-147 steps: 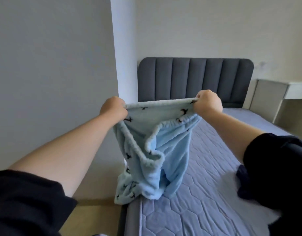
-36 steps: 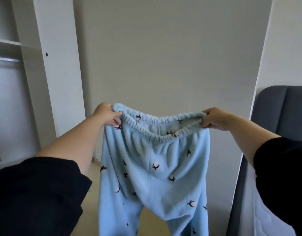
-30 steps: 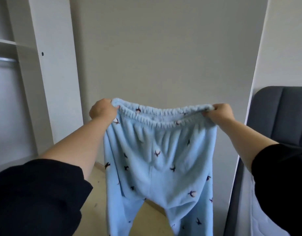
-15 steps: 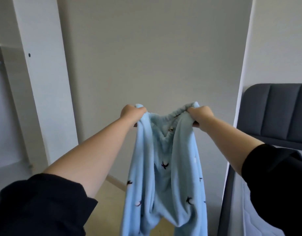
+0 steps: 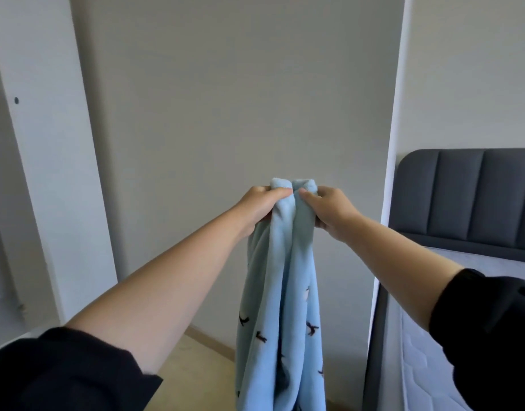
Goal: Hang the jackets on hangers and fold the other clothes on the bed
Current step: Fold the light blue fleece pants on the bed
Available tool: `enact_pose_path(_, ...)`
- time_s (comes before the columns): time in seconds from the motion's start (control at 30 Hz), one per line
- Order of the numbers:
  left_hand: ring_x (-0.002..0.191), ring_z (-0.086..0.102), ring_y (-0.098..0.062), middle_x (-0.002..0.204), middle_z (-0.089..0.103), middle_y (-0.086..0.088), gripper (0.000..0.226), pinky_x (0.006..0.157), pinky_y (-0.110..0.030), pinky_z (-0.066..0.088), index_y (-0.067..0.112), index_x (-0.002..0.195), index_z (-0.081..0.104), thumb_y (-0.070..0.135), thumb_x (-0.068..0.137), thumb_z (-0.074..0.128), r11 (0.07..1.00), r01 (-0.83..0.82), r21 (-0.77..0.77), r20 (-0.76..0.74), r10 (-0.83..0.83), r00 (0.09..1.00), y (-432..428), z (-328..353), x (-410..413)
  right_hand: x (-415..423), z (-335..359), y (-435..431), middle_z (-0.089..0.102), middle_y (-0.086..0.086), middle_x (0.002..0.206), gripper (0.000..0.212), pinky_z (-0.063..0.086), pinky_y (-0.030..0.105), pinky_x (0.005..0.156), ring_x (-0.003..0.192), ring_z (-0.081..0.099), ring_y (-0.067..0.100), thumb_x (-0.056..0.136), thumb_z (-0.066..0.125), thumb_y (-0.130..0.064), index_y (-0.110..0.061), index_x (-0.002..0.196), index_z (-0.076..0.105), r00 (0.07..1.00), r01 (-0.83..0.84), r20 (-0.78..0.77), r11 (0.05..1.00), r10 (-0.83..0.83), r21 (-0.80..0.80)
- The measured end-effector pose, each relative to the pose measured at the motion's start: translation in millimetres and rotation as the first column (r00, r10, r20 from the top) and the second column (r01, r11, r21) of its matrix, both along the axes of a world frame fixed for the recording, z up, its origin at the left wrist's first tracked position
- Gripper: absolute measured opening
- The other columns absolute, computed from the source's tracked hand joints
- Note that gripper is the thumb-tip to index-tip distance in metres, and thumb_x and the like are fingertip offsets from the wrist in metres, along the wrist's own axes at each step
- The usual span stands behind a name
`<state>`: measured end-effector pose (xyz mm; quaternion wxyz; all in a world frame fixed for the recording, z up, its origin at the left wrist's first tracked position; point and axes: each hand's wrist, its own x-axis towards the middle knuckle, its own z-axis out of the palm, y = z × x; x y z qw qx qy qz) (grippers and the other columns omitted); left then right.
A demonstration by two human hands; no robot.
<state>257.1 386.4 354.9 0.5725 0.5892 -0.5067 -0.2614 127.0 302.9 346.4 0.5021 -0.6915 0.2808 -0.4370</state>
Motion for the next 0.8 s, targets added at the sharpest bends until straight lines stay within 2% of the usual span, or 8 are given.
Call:
enact_pose_path(0.1, 0.087, 0.067, -0.016, 0.092, 0.072, -0.002, 0.023, 0.078, -0.027, 0.053, 0.013, 0.097, 0.067, 0.025, 0.093, 0.049, 0.997, 0.072, -0.021, 0.005, -0.072, 0.997, 1, -2, -3, -6, -2, 2, 0.069, 0.008, 0.095, 0.024, 0.057, 0.023, 0.061, 0.074, 0.069, 0.011, 0.1, 0.047, -0.024, -0.01, 0.091, 0.064, 0.991, -0.131, 0.032, 0.991, 0.13, 0.041)
enact_pose_path(0.17, 0.081, 0.064, -0.018, 0.082, 0.071, -0.002, 0.032, 0.072, -0.024, 0.052, 0.009, 0.089, 0.067, 0.011, 0.094, 0.036, 0.987, 0.139, -0.076, -0.046, -0.143, 0.989, 4, -4, -3, -14, -3, -3, 0.068, 0.014, 0.109, 0.033, 0.057, 0.027, 0.073, 0.088, 0.069, 0.016, 0.103, 0.04, -0.027, -0.006, 0.099, 0.064, 0.97, -0.23, 0.101, 0.966, 0.219, 0.114)
enact_pose_path(0.27, 0.104, 0.064, -0.021, 0.111, 0.068, -0.011, 0.053, 0.085, -0.027, 0.052, 0.005, 0.119, 0.061, -0.012, 0.084, 0.025, 0.964, 0.26, -0.057, 0.048, -0.257, 0.965, 6, -7, -3, -30, -4, -6, 0.06, 0.019, 0.127, 0.052, 0.045, 0.037, 0.101, 0.118, 0.059, 0.027, 0.099, 0.042, -0.04, 0.003, 0.126, 0.055, 0.89, -0.454, 0.118, 0.882, 0.441, 0.124)
enact_pose_path(0.37, 0.119, 0.057, -0.021, 0.129, 0.059, -0.012, 0.076, 0.094, -0.025, 0.049, 0.008, 0.135, 0.049, -0.024, 0.073, 0.021, 0.953, 0.304, 0.012, 0.153, -0.302, 0.941, 6, -6, -9, -37, -8, -7, 0.06, 0.021, 0.126, 0.052, 0.046, 0.039, 0.102, 0.117, 0.059, 0.031, 0.089, 0.062, -0.026, 0.003, 0.13, 0.049, 0.836, -0.548, 0.076, 0.834, 0.543, 0.062)
enact_pose_path(0.5, 0.089, 0.054, -0.019, 0.1, 0.062, -0.011, 0.067, 0.079, -0.024, 0.041, 0.013, 0.115, 0.062, -0.023, 0.075, 0.023, 0.966, 0.243, 0.086, 0.402, -0.257, 0.879, -1, -5, -13, -37, -13, -4, 0.066, 0.017, 0.107, 0.036, 0.055, 0.034, 0.084, 0.096, 0.067, 0.027, 0.085, 0.057, 0.011, 0.0, 0.119, 0.055, 0.92, -0.387, 0.064, 0.922, 0.387, -0.016)
enact_pose_path(0.6, 0.079, 0.047, -0.012, 0.087, 0.052, 0.0, 0.057, 0.07, -0.013, 0.037, 0.008, 0.117, 0.063, -0.023, 0.08, 0.033, 0.988, 0.148, 0.033, 0.446, -0.147, 0.883, -9, -7, -9, -37, -18, -7, 0.061, 0.022, 0.108, 0.042, 0.055, 0.036, 0.08, 0.092, 0.064, 0.029, 0.084, 0.045, 0.017, 0.006, 0.124, 0.048, 0.966, -0.242, 0.104, 0.969, 0.236, 0.051)
enact_pose_path(0.7, 0.094, 0.05, -0.01, 0.102, 0.047, 0.002, 0.046, 0.08, -0.005, 0.037, 0.017, 0.116, 0.06, -0.008, 0.078, 0.063, 0.993, 0.02, -0.112, 0.576, 0.049, 0.816, -14, -9, 3, -37, -22, -8, 0.061, 0.018, 0.097, 0.039, 0.055, 0.03, 0.069, 0.082, 0.063, 0.026, 0.084, 0.038, 0.016, 0.008, 0.121, 0.049, 0.98, -0.172, 0.117, 0.979, 0.16, 0.108)
enact_pose_path(0.8, 0.124, 0.042, -0.014, 0.131, 0.04, 0.001, 0.081, 0.104, -0.026, 0.037, 0.021, 0.139, 0.036, 0.015, 0.073, 0.081, 0.998, -0.053, -0.021, 0.4, 0.057, 0.915, -18, -17, 12, -37, -23, -9, 0.065, 0.017, 0.088, 0.033, 0.057, 0.032, 0.069, 0.075, 0.065, 0.025, 0.084, 0.035, 0.016, 0.009, 0.108, 0.056, 0.978, -0.149, 0.17, 0.976, 0.122, 0.157)
